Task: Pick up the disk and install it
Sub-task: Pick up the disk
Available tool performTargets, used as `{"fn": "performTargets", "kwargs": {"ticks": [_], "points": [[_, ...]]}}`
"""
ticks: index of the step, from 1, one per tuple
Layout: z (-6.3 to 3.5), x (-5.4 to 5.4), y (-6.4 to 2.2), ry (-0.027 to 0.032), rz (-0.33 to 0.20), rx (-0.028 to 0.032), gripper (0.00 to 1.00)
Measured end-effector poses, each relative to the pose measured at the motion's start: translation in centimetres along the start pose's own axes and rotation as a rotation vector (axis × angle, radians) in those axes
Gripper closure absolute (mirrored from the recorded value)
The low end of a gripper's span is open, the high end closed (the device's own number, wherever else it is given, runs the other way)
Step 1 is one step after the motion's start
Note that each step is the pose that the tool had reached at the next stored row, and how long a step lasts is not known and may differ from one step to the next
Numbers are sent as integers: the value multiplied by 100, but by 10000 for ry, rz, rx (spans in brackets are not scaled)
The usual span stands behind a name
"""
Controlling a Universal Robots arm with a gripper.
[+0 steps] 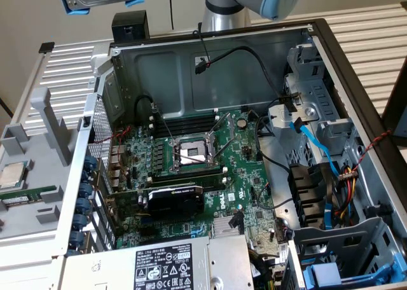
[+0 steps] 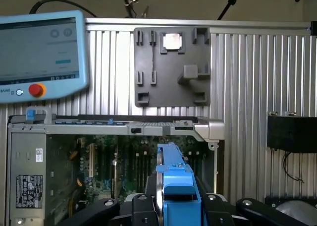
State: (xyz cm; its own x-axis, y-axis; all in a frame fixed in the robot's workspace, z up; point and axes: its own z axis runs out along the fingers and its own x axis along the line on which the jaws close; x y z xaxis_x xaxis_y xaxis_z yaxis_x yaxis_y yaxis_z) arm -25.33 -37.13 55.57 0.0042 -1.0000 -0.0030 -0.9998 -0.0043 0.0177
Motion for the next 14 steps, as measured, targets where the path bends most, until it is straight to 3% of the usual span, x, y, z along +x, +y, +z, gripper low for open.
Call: {"fn": "performTargets", "kwargs": {"ticks": [8, 14], "points": [[-15, 185, -228, -1, 1, -40, 63], [-20, 312, -347, -1, 1, -49, 63]]}}
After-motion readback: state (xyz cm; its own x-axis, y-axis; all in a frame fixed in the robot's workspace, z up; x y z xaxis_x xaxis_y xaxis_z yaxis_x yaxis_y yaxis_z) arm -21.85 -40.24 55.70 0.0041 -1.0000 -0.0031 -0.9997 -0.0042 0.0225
